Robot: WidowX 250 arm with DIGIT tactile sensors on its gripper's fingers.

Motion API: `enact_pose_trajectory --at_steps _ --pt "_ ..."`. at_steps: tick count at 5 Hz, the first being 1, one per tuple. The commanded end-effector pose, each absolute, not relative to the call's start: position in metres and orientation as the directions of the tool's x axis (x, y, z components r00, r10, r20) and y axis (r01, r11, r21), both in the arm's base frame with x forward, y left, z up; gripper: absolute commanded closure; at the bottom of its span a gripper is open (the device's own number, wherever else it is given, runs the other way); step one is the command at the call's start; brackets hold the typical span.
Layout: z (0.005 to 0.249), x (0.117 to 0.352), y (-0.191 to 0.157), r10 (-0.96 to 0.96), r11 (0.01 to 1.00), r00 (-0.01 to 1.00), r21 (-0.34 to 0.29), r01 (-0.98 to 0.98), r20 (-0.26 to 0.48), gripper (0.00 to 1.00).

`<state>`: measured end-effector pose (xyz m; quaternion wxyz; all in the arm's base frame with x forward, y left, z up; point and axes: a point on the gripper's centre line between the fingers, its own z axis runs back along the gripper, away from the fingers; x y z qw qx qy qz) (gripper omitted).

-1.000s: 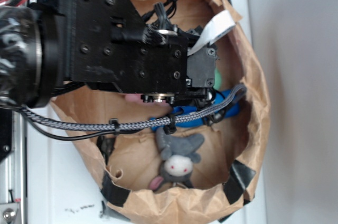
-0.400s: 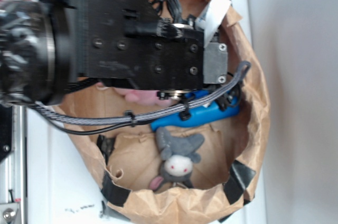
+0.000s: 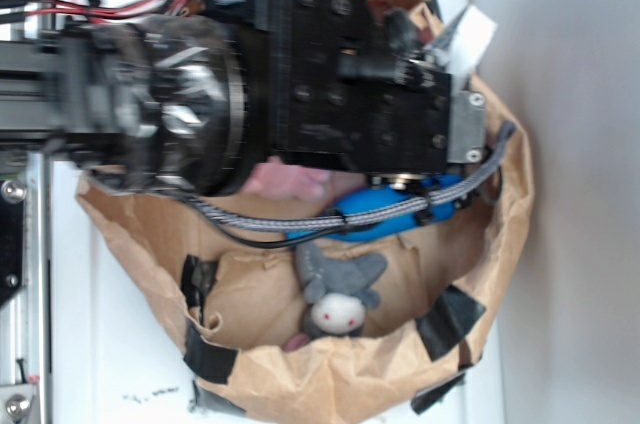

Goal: Grab the green ball.

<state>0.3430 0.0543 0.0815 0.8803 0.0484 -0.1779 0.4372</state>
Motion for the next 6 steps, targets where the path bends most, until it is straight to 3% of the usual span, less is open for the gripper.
enact_pose_trajectory --at_steps 1,2,3,4,6 --pt "0.101 0.376 0.057 0.77 0.591 0.506 -0.137 -0.795 0.389 0.0" --pt "0.089 0.387 0.05 0.765 0.597 0.527 -0.1 -0.796 0.37 0.0" --pt "0.082 0.383 0.037 0.729 0.65 0.598 -0.061 -0.758 0.333 0.0" --pt "0.086 0.37 0.031 0.714 0.676 0.632 -0.063 -0.734 0.302 1.0" --pt "0.089 0.362 0.032 0.717 0.67 0.622 -0.065 -0.74 0.313 1.0"
